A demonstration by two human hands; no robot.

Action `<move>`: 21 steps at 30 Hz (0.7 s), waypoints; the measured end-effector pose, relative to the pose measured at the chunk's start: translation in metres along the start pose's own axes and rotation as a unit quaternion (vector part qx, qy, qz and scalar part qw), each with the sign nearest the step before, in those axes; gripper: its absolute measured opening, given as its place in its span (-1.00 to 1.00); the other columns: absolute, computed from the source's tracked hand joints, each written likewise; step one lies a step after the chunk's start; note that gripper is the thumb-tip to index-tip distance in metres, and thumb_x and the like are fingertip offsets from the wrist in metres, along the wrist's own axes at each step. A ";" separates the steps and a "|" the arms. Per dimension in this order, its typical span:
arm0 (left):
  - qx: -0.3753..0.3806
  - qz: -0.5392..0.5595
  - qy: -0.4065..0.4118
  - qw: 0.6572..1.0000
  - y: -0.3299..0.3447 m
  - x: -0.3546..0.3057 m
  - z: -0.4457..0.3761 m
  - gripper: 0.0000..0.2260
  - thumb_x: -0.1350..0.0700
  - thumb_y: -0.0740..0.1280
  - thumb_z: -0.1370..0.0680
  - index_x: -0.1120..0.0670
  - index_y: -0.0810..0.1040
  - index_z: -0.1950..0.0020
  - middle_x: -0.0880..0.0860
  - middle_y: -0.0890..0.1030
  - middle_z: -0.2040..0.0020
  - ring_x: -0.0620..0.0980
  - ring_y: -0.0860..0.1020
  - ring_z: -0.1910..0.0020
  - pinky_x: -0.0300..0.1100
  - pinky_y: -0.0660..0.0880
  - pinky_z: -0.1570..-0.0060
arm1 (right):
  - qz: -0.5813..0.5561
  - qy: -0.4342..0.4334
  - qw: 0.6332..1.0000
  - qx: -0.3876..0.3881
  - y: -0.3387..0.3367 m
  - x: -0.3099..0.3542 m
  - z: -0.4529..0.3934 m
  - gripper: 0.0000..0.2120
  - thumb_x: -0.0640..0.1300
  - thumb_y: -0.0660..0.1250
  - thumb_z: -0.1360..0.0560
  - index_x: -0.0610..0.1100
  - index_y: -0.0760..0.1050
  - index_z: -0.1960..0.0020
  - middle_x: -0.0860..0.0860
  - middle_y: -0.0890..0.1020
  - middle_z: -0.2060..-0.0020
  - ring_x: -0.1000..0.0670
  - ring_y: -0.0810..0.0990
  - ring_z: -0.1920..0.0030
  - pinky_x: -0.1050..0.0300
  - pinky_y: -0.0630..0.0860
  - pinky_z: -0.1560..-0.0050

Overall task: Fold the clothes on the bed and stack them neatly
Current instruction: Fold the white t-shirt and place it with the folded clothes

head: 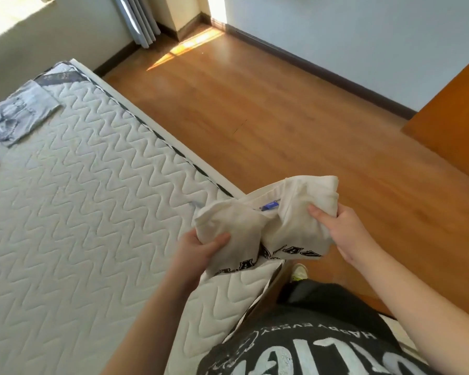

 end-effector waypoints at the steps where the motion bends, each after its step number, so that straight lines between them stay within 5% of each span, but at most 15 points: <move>1: -0.011 0.000 0.000 1.000 0.011 -0.006 -0.003 -0.74 0.17 0.52 -0.45 0.20 0.65 -0.11 0.14 0.72 0.01 0.14 0.69 -0.01 -0.05 0.63 0.09 | 0.004 0.003 1.000 0.011 -0.005 0.007 -0.011 -0.61 0.15 0.47 -0.33 0.01 0.61 -0.10 0.06 0.73 0.03 0.00 0.71 0.03 0.01 0.59 0.01; 13: -0.118 0.103 0.024 0.987 0.019 -0.029 -0.014 -0.69 -0.02 0.58 -0.30 0.01 0.71 0.00 0.12 0.72 -0.01 0.10 0.69 0.00 -0.14 0.62 0.16 | 0.092 -0.016 0.986 0.141 0.017 0.074 -0.086 -0.62 0.19 0.46 -0.33 0.03 0.63 -0.07 0.05 0.73 0.04 -0.02 0.71 0.02 0.03 0.60 0.03; 21: -0.104 0.088 0.026 0.990 0.035 -0.055 -0.060 -0.57 -0.13 0.58 -0.35 0.10 0.67 -0.08 0.12 0.71 -0.02 0.10 0.69 -0.01 -0.14 0.63 0.16 | 0.168 -0.074 0.976 0.118 0.005 0.108 -0.115 -0.93 0.23 0.37 -0.47 0.31 0.61 0.07 0.23 0.71 0.12 0.22 0.66 0.17 0.16 0.52 0.16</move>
Point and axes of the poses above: each hand's wrist, its own z-axis away from the middle knuckle, its own y-axis out of the palm, x = y × z, the point moved 6 cm from there along -z, towards the middle knuckle
